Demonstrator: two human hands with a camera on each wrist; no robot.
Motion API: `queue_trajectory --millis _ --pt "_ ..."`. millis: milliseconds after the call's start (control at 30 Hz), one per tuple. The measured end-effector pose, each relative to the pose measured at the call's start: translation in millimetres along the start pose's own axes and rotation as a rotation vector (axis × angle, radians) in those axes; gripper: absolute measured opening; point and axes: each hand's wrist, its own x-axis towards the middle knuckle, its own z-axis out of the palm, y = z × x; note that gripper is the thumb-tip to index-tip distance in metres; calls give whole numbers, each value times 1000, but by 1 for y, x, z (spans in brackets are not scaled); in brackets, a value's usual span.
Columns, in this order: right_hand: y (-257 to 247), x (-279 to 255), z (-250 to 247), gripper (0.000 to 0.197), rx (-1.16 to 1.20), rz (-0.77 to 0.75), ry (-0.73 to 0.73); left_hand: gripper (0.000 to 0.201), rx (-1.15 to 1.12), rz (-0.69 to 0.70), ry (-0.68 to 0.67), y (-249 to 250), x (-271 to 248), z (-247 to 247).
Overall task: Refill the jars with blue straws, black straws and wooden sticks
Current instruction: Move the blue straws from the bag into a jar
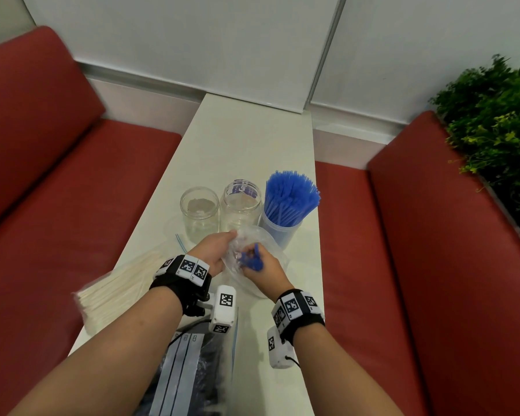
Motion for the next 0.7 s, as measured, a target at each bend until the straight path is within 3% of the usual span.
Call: queue_trajectory --millis 133,300,400,567,700 --pt "2 2 -14 8 58 66 -6 35 4 34 49 2 5 -5" --pt "-5 5 -29 29 250 59 166 38 88 69 189 4 13 -13" --pt "-9 10 -31 27 268 46 249 37 119 40 143 2 15 -8" --pt "-1 7 -9 13 248 81 97 28 94 28 88 -1 16 3" --pt "2 0 -8 23 239 79 -3 26 36 22 132 -1 19 -2"
